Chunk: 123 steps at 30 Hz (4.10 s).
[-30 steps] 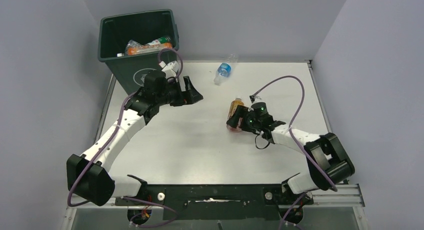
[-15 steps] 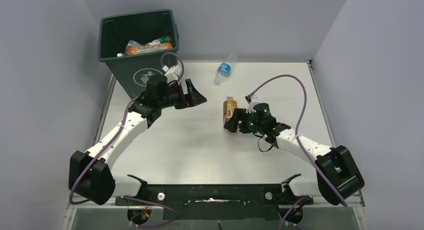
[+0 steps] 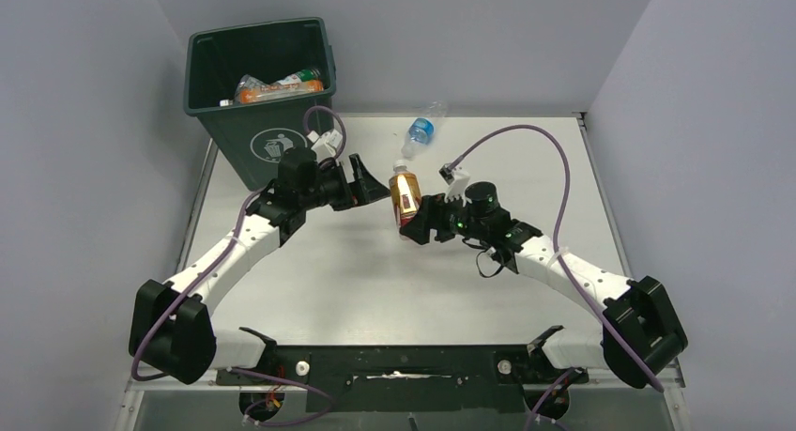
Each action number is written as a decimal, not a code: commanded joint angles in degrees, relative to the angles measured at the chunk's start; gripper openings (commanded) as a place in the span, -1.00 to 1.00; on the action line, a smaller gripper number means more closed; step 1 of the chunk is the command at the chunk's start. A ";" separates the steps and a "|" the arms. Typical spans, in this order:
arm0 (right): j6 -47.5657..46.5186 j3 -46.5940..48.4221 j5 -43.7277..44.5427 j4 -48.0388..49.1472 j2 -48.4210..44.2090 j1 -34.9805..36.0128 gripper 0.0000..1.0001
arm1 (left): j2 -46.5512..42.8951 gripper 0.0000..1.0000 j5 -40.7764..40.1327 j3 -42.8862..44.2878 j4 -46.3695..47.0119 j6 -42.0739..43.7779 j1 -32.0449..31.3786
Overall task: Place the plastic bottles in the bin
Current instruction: Place the plastic bottle in the trash bin.
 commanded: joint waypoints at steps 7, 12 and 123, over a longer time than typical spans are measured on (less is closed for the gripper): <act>-1.88 7.62 2.31 1.28 0.06 4.90 0.02 | 0.22 0.71 1.06 0.24 6.43 -1.84 -0.69; -1.91 8.82 2.90 1.02 0.24 6.11 0.02 | 0.04 0.70 0.46 -0.82 7.30 -2.33 -0.97; 0.74 9.50 12.48 -6.65 0.03 4.98 0.96 | 27.74 0.69 -5.64 64.85 -5.60 10.62 36.73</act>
